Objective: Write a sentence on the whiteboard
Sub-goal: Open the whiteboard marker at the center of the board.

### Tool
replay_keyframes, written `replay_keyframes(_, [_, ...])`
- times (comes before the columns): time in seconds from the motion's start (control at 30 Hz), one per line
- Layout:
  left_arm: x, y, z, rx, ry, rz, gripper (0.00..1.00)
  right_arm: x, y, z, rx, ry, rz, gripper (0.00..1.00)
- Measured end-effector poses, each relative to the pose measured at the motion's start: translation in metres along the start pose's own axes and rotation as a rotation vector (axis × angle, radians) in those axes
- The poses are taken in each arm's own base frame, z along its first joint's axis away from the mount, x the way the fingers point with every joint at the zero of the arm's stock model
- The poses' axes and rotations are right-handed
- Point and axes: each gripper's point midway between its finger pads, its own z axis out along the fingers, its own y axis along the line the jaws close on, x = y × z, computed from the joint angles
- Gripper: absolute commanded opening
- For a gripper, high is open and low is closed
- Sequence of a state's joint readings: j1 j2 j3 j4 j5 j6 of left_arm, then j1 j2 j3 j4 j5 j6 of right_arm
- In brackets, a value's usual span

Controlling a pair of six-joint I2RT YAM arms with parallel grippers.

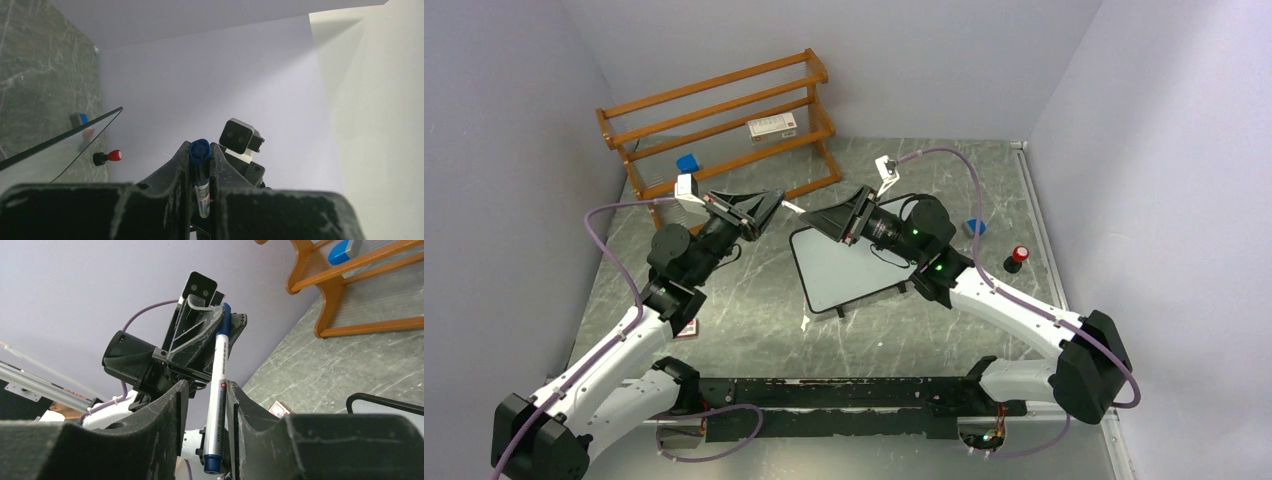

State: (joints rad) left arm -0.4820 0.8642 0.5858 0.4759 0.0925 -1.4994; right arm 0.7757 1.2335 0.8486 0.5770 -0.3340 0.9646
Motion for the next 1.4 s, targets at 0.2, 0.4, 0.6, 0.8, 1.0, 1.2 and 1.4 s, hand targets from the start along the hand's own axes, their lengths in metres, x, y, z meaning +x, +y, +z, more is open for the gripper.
replay_keyframes(0.2, [0.0, -0.002, 0.0, 0.009, -0.005, 0.001, 0.05, 0.0, -0.001, 0.002, 0.007, -0.003, 0.002, 0.32])
replay_keyframes(0.4, [0.0, -0.002, 0.0, 0.009, -0.014, 0.021, 0.05, 0.002, -0.004, 0.004, 0.026, -0.005, 0.003, 0.29])
replay_keyframes(0.6, [0.001, -0.006, -0.002, 0.021, -0.025, 0.05, 0.05, 0.002, -0.002, 0.005, 0.027, -0.003, 0.003, 0.28])
replay_keyframes(0.8, [0.009, -0.007, -0.002, 0.023, -0.014, 0.06, 0.05, 0.008, -0.003, 0.008, 0.025, 0.011, 0.007, 0.26])
replay_keyframes(1.0, [0.009, -0.009, -0.003, 0.028, -0.031, 0.057, 0.05, 0.007, -0.002, 0.009, 0.025, 0.004, 0.006, 0.28])
replay_keyframes(1.2, [0.0, -0.013, -0.013, 0.038, -0.086, 0.055, 0.05, 0.001, 0.003, 0.009, 0.012, -0.027, 0.002, 0.3])
replay_keyframes(1.4, [-0.002, -0.012, -0.014, 0.037, -0.099, 0.046, 0.05, -0.001, 0.006, 0.009, 0.003, -0.036, 0.002, 0.29])
